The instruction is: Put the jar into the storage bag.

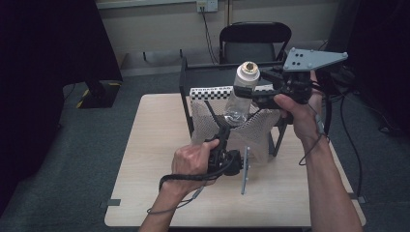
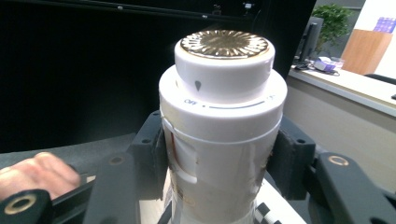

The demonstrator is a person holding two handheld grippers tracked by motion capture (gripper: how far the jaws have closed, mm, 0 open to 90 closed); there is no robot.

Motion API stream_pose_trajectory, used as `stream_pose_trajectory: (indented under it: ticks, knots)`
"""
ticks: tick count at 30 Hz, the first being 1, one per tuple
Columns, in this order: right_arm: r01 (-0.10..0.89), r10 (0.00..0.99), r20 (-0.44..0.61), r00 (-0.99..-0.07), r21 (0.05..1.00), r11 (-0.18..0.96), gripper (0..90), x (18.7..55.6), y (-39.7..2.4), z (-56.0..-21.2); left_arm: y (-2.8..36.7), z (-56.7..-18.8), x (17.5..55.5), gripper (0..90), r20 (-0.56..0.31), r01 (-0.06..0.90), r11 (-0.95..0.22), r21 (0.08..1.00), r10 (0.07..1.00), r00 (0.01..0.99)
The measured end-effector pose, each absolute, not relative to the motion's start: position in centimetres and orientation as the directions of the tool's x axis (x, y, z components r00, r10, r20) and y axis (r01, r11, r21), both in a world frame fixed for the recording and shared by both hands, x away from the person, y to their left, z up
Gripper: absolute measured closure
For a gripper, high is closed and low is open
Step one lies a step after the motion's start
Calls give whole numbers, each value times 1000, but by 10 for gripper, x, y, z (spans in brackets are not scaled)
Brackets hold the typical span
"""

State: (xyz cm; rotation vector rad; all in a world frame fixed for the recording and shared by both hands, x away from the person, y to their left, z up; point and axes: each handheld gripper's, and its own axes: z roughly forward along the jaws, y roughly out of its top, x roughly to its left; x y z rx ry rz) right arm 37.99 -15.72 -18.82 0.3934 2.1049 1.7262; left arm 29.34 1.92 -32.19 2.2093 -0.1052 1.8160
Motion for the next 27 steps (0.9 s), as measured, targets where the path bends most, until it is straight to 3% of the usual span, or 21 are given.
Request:
stream_pose_trajectory:
  ticks: [12, 27]
  knots:
    - [-9, 466, -117, -877, 974, 227, 464, 388, -157, -195, 23, -319, 291, 887, 969, -242, -952, 187, 138, 206]
    - [88, 463, -60, -885, 952, 292, 464, 398, -153, -243, 20, -318, 292, 888, 971, -241, -952, 187, 141, 194]
